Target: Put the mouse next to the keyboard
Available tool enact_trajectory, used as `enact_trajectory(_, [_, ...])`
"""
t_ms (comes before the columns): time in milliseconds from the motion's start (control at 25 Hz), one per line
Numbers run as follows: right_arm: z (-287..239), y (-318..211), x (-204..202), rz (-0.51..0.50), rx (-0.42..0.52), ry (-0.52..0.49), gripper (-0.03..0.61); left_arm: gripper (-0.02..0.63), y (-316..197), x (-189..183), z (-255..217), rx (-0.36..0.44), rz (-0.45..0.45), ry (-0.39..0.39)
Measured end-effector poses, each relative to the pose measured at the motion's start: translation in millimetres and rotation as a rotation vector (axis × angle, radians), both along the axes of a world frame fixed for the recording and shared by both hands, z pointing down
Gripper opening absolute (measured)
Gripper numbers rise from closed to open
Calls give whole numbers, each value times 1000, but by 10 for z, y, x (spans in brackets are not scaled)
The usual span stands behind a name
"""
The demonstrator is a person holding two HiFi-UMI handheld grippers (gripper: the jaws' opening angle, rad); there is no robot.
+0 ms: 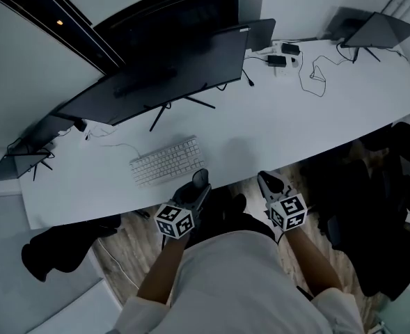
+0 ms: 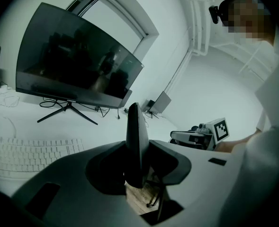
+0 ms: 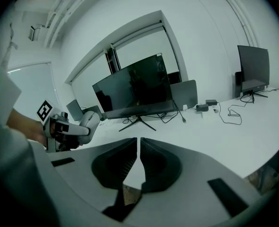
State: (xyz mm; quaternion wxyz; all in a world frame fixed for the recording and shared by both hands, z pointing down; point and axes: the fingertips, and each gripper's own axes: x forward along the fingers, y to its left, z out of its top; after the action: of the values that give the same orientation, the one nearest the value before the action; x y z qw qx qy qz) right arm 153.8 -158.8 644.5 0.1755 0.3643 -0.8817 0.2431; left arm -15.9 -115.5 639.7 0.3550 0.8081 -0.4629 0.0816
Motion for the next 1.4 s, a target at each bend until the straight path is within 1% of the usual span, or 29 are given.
enact_trajectory(240, [91, -75, 25, 48, -28, 37, 41, 147, -287, 3, 241, -53, 19, 15])
enact_trajectory(400, [162, -140, 20, 76, -55, 64, 41, 147, -524, -12, 467, -117, 9, 42])
enact_trajectory(520, [213, -184, 1, 95, -74, 81, 41, 147, -686, -10, 669, -161, 0, 43])
enact_trajectory(680, [269, -218, -43, 112, -99, 101, 41, 149, -862, 11, 972, -215, 0, 5])
enact_trajectory(800, [314, -232, -67, 125, -118, 112, 41, 147, -966, 51, 1182, -262, -16, -13])
enact_trajectory(1080, [397, -247, -96, 173, -163, 121, 41, 149, -1109, 142, 1687, -422, -104, -37])
enact_trajectory(1240, [421, -244, -56, 198, -186, 130, 41, 149, -1162, 191, 1914, -494, -139, -81])
enact_trajectory(1400, [460, -243, -30, 221, -202, 135, 41, 149, -1208, 197, 2098, -542, -158, -133])
